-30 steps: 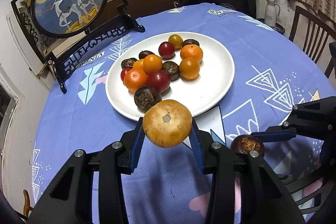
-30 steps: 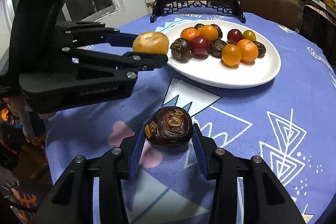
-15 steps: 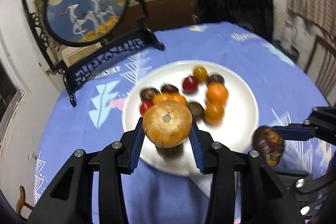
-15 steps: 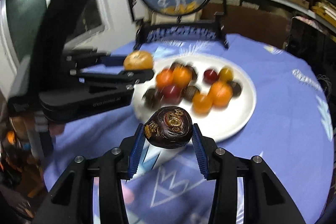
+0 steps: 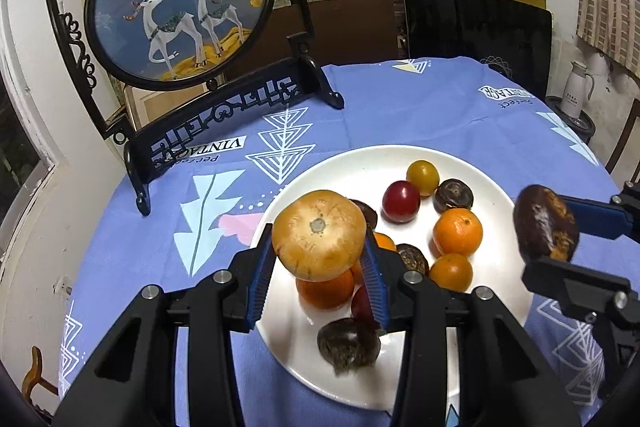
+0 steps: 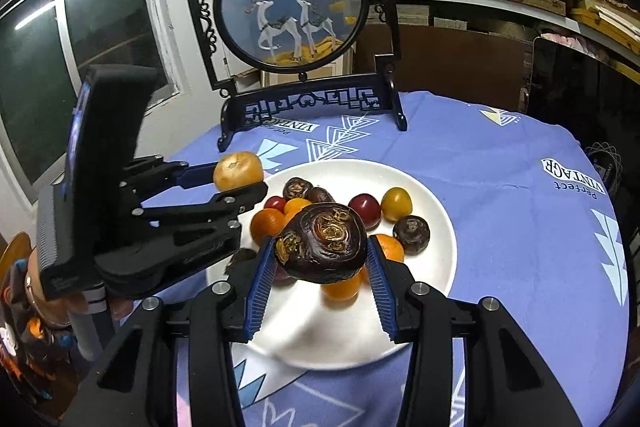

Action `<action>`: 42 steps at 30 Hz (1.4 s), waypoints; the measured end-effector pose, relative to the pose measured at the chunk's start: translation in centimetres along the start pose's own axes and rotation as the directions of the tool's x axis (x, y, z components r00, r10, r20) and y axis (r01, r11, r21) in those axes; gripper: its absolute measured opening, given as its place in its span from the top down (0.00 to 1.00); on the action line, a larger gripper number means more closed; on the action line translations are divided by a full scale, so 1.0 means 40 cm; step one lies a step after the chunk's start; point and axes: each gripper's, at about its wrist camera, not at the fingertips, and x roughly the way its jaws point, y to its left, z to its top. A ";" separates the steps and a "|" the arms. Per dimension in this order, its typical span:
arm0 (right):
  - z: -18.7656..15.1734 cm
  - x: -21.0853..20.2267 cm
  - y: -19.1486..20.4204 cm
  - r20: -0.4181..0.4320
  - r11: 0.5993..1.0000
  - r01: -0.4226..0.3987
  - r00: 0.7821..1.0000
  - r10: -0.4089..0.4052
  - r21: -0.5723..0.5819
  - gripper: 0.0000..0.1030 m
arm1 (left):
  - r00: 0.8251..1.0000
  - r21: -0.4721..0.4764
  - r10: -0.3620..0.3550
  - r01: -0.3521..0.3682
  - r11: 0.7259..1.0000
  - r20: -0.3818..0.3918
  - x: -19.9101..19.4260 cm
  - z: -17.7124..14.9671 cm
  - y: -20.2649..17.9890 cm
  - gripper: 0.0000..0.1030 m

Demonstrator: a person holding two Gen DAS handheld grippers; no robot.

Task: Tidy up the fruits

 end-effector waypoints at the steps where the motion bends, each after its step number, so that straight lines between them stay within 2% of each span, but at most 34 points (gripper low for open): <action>1: 0.003 0.008 -0.002 -0.003 1.000 0.002 1.000 -0.002 0.005 0.55 | 1.000 0.003 0.003 -0.003 1.000 -0.001 0.006 0.003 0.000 0.61; 14: 0.040 0.065 -0.019 -0.003 1.000 0.009 1.000 -0.009 0.016 0.55 | 1.000 -0.003 0.022 -0.022 1.000 -0.019 0.068 0.021 0.012 0.61; 19: 0.055 0.082 -0.018 0.001 0.999 0.045 0.999 -0.045 0.007 0.53 | 0.999 0.000 0.021 -0.021 1.000 -0.041 0.093 0.020 0.013 0.60; 21: 0.054 0.078 -0.032 0.007 0.998 0.036 0.999 -0.036 0.046 0.46 | 0.999 0.019 0.017 -0.017 1.000 -0.042 0.096 0.017 0.005 0.55; 22: 0.051 0.075 -0.039 0.012 0.997 0.042 0.999 -0.043 0.062 0.41 | 0.999 0.024 0.029 -0.028 0.999 -0.032 0.093 0.016 0.003 0.43; 23: 0.048 0.074 -0.043 0.012 0.996 0.049 0.999 -0.050 0.068 0.39 | 0.999 0.027 0.038 -0.038 0.999 -0.015 0.087 0.016 0.002 0.40; 24: 0.042 0.071 -0.050 0.009 0.995 0.058 0.998 -0.059 0.079 0.36 | 0.999 0.027 0.038 -0.038 0.999 -0.006 0.080 0.016 0.001 0.40; 27: 0.027 0.057 -0.061 0.010 0.993 0.049 0.999 -0.050 0.110 0.35 | 1.000 0.026 0.030 -0.030 0.999 0.005 0.062 0.018 -0.003 0.39; 30: 0.018 0.040 -0.061 0.015 0.990 0.040 0.999 -0.043 0.133 0.30 | 0.999 0.032 0.032 -0.032 0.999 0.020 0.039 0.014 -0.010 0.35; 38: -0.019 -0.035 -0.036 0.085 0.984 0.018 0.996 -0.033 0.175 0.20 | 0.992 0.019 0.054 -0.057 0.998 0.113 -0.069 -0.022 -0.007 0.14; 42: -0.062 -0.066 -0.031 0.157 0.980 0.045 0.985 -0.076 0.194 0.19 | 0.975 -0.033 0.093 -0.088 0.996 0.200 -0.137 -0.048 0.009 0.05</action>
